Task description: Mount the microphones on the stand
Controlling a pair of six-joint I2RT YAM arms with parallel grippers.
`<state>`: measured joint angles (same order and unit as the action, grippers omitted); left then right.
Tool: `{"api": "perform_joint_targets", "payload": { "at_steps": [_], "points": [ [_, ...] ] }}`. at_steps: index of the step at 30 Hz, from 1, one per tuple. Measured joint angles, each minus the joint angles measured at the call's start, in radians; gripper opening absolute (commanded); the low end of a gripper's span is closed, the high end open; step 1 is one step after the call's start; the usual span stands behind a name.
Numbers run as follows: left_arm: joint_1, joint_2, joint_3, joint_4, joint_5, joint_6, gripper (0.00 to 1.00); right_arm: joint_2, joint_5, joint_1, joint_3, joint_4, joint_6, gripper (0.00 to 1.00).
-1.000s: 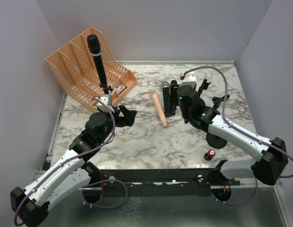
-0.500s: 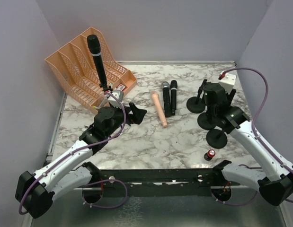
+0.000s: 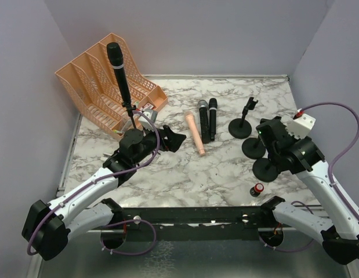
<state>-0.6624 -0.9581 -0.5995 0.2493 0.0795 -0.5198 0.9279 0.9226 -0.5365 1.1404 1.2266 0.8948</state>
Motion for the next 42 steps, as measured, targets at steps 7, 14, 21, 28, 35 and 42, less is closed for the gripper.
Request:
{"api": "perform_joint_targets", "payload": {
  "at_steps": [7,14,21,28,35,42],
  "points": [
    [0.0,-0.026,0.0,0.005,0.026,0.0,0.91,0.004,0.015,0.0,-0.009,0.128,0.163,0.72],
    [0.0,-0.026,0.0,0.013,0.027,0.0,0.91,0.003,-0.007,0.0,-0.059,0.151,0.237,0.5],
    [0.0,-0.025,0.002,0.013,0.027,0.0,0.91,0.0,-0.021,0.001,-0.071,0.14,0.221,0.33],
    [0.0,-0.013,0.008,0.017,0.027,-0.004,0.91,0.041,-0.031,0.001,-0.037,0.09,0.076,0.33],
    [0.0,-0.013,0.016,0.018,0.026,-0.017,0.91,0.071,-0.113,0.001,0.049,0.003,-0.117,0.33],
    [0.0,-0.013,0.02,0.018,0.025,-0.019,0.91,0.031,-0.283,0.001,0.064,-0.109,-0.303,0.33]
  ]
}}
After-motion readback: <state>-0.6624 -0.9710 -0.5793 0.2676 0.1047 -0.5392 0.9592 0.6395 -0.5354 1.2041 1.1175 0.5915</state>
